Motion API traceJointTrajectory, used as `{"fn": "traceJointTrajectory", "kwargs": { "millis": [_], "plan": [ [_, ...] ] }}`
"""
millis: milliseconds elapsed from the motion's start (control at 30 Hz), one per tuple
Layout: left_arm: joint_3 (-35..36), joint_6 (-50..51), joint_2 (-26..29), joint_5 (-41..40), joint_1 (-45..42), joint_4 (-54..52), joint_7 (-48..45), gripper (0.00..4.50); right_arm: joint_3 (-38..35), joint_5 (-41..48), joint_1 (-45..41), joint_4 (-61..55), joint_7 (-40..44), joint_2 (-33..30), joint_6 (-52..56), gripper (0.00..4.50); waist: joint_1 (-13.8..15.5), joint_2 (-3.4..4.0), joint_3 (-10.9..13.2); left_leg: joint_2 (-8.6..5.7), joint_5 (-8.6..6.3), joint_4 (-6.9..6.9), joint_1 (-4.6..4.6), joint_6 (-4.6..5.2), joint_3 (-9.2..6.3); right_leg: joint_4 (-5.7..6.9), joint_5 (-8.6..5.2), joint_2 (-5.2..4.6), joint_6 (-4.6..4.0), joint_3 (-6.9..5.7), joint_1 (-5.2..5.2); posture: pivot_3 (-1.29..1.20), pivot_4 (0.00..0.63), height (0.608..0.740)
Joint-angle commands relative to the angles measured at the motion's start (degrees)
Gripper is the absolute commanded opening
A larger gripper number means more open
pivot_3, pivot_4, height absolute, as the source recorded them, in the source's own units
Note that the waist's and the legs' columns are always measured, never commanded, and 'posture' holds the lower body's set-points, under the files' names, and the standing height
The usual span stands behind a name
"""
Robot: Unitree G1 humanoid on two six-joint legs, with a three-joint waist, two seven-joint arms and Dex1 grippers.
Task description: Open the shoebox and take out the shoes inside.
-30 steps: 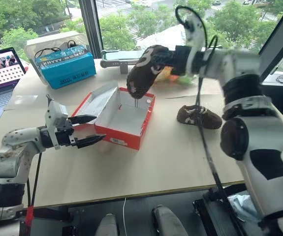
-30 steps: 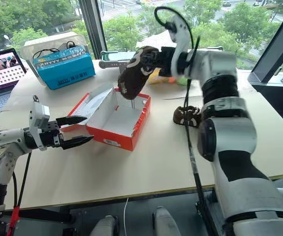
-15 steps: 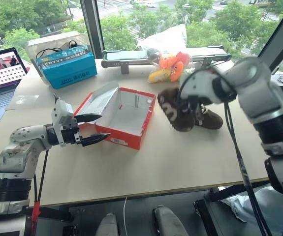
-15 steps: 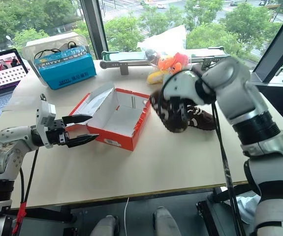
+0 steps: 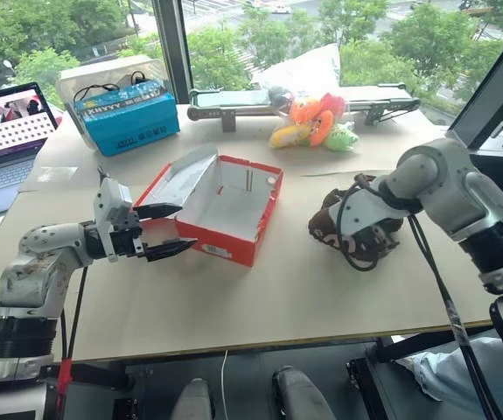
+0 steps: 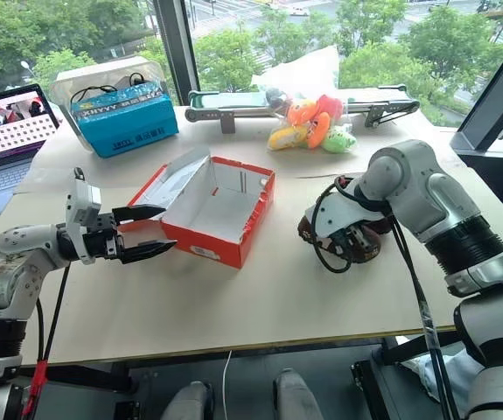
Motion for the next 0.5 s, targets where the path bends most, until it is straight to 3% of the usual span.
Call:
{"fn": "traceJointTrajectory", "kwargs": {
  "millis": [33, 300, 500],
  "plan": [
    [0.9, -0.3, 0.2, -0.5, 0.1, -1.6, 0.3, 4.50, 0.3, -3.5, -1.3, 6.8, -2.1, 1.6, -4.5, 0.04, 0.1, 0.00, 0.0, 0.00, 0.00, 0.01, 0.02, 0.00, 0.00, -0.01, 0.00, 0.00, 0.00, 0.00, 0.03, 0.00, 0.150, 0.715],
    [0.7, -0.2, 0.4, -0.5, -0.3, -1.6, 0.3, 4.50, 0.2, -6.1, -3.4, 19.1, -5.4, 6.1, -10.9, 0.04, 0.4, -0.03, 0.0, -0.01, 0.00, 0.02, 0.10, -0.01, -0.02, -0.03, 0.03, -0.01, -0.06, -0.01, 0.14, 0.00, 0.150, 0.715],
    [0.9, -0.2, 0.5, -0.6, 0.1, -1.9, 0.5, 4.50, -0.9, -7.1, -2.6, 21.1, -6.6, 5.5, -12.0, 1.93, 0.5, -0.03, 0.0, -0.01, 0.00, 0.01, 0.84, 0.00, -0.05, -0.30, -0.04, -0.02, 0.03, -0.06, 1.08, 0.00, 0.150, 0.715]
  ]
}}
